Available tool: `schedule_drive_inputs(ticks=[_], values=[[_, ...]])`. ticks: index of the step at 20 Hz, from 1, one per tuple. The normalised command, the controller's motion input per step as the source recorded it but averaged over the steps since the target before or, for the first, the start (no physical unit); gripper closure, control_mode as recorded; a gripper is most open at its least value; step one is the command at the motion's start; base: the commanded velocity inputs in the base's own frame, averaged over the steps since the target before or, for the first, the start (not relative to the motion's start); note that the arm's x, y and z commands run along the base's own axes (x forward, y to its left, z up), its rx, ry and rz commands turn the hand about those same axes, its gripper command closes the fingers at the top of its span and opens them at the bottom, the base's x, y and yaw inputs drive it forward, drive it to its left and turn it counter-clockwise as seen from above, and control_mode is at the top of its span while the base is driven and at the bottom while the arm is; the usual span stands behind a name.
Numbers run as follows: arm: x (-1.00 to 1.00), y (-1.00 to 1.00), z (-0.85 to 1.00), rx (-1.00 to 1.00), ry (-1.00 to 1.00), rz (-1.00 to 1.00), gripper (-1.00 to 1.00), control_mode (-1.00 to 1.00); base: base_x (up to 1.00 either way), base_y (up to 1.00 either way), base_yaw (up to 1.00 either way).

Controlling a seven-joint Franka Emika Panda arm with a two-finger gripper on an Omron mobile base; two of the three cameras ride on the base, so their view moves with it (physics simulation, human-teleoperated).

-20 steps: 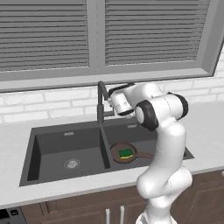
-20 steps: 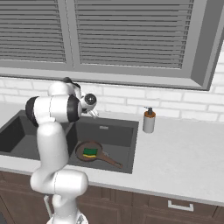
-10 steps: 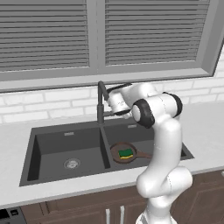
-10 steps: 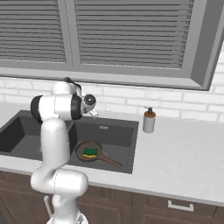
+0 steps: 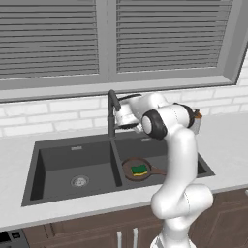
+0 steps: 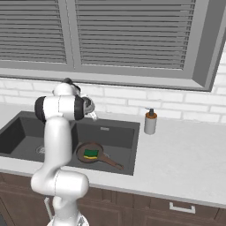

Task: Pick the pan and sponge and place them into the sink. Then turn on the water.

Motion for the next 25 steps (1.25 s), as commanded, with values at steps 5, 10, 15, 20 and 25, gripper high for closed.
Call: schedule_drive_inputs(ticks=[5, 10, 15, 20, 25], values=[[0.00, -1.00, -0.66, 0.08, 0.04, -0.15, -1.00, -1.00, 0.00, 0.00, 0.00], [0.00, -1.00, -0.58, 0.15, 0.02, -0.05, -1.00, -1.00, 0.00, 0.00, 0.00], [0.00, -1.00, -0.61, 0.16, 0.05, -0.01, -1.00, -1.00, 0.00, 0.00, 0.00], [-0.70, -0.97, 0.39, 0.12, -0.16, 0.01, -1.00, -1.00, 0.00, 0.00, 0.00], [-1.00, -0.93, 0.72, 0.03, -0.40, 0.07, -1.00, -1.00, 0.00, 0.00, 0.00]])
